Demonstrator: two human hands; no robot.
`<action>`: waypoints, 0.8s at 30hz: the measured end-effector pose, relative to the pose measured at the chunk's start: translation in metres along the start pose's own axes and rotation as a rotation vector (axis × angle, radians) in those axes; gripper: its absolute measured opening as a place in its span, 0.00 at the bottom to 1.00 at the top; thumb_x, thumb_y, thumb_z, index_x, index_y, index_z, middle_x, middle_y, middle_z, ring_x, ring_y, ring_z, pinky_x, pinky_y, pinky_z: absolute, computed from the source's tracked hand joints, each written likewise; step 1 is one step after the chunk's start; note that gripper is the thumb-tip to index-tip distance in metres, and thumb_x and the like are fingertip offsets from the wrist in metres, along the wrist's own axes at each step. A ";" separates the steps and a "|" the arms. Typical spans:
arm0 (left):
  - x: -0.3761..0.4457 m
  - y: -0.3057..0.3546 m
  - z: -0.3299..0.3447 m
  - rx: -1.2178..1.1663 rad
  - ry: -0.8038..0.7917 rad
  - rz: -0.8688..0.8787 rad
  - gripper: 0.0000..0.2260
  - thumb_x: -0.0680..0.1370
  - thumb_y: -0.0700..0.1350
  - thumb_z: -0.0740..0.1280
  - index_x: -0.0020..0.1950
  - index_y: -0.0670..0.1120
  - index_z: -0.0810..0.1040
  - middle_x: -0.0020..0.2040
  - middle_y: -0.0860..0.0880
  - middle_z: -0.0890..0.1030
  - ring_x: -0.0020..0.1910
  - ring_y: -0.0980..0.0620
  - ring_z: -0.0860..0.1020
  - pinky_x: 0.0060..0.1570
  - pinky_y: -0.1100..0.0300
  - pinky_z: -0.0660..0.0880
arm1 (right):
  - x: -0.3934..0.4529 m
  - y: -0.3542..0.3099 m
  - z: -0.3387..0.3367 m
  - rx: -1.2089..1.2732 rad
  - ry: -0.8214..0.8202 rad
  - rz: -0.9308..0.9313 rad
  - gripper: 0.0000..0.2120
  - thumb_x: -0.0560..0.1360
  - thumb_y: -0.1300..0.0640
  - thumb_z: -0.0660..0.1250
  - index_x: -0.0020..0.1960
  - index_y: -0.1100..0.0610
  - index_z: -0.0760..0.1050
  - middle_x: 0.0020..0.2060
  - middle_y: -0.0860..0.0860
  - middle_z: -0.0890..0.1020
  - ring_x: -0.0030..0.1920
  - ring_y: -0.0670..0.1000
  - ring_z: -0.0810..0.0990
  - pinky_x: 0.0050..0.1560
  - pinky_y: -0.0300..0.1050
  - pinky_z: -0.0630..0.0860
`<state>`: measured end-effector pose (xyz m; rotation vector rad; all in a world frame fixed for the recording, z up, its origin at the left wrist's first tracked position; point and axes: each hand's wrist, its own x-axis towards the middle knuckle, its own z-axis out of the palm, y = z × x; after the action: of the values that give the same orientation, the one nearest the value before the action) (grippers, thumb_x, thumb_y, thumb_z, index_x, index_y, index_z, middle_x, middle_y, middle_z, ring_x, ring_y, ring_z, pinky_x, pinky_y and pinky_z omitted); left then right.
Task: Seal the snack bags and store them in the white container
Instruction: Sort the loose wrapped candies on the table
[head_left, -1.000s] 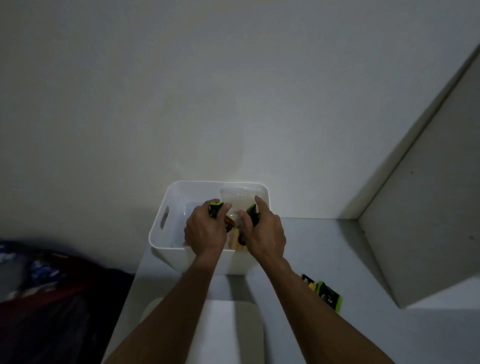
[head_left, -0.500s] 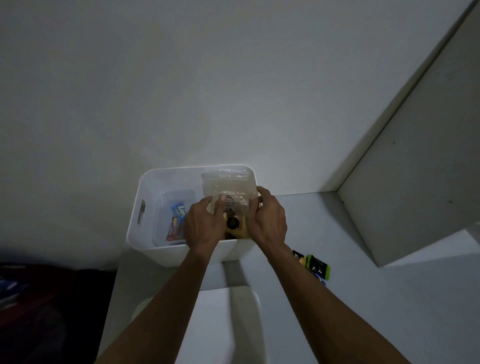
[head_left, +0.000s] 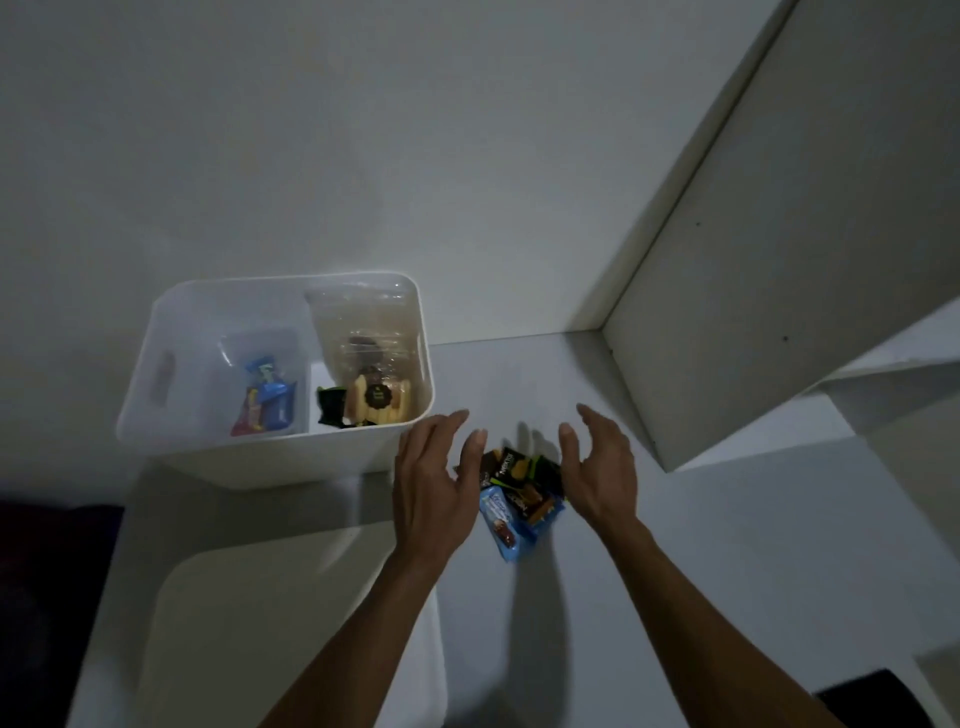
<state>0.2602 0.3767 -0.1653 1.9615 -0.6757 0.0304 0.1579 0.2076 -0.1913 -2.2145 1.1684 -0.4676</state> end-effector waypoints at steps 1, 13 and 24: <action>-0.008 -0.010 0.014 0.039 -0.040 -0.040 0.16 0.81 0.54 0.61 0.63 0.48 0.78 0.58 0.50 0.79 0.60 0.51 0.74 0.58 0.52 0.74 | -0.003 0.011 0.006 -0.034 -0.040 -0.026 0.23 0.81 0.46 0.59 0.73 0.54 0.69 0.70 0.55 0.73 0.70 0.57 0.69 0.68 0.51 0.67; -0.038 -0.079 0.122 0.553 -0.437 0.006 0.21 0.82 0.54 0.45 0.72 0.53 0.66 0.75 0.46 0.68 0.73 0.41 0.65 0.67 0.39 0.65 | -0.032 0.096 0.091 -0.271 -0.290 -0.254 0.28 0.83 0.39 0.51 0.79 0.49 0.56 0.79 0.49 0.57 0.80 0.54 0.51 0.75 0.61 0.54; -0.053 -0.083 0.159 0.687 -0.204 0.005 0.17 0.79 0.59 0.60 0.58 0.49 0.79 0.65 0.49 0.77 0.67 0.42 0.70 0.67 0.42 0.63 | 0.010 0.137 0.054 -0.499 -0.163 -0.368 0.25 0.80 0.44 0.55 0.76 0.44 0.62 0.76 0.49 0.63 0.67 0.55 0.67 0.56 0.52 0.67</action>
<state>0.2123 0.2947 -0.3262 2.6472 -0.8820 0.0735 0.1073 0.1570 -0.3200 -2.8579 0.8551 -0.1354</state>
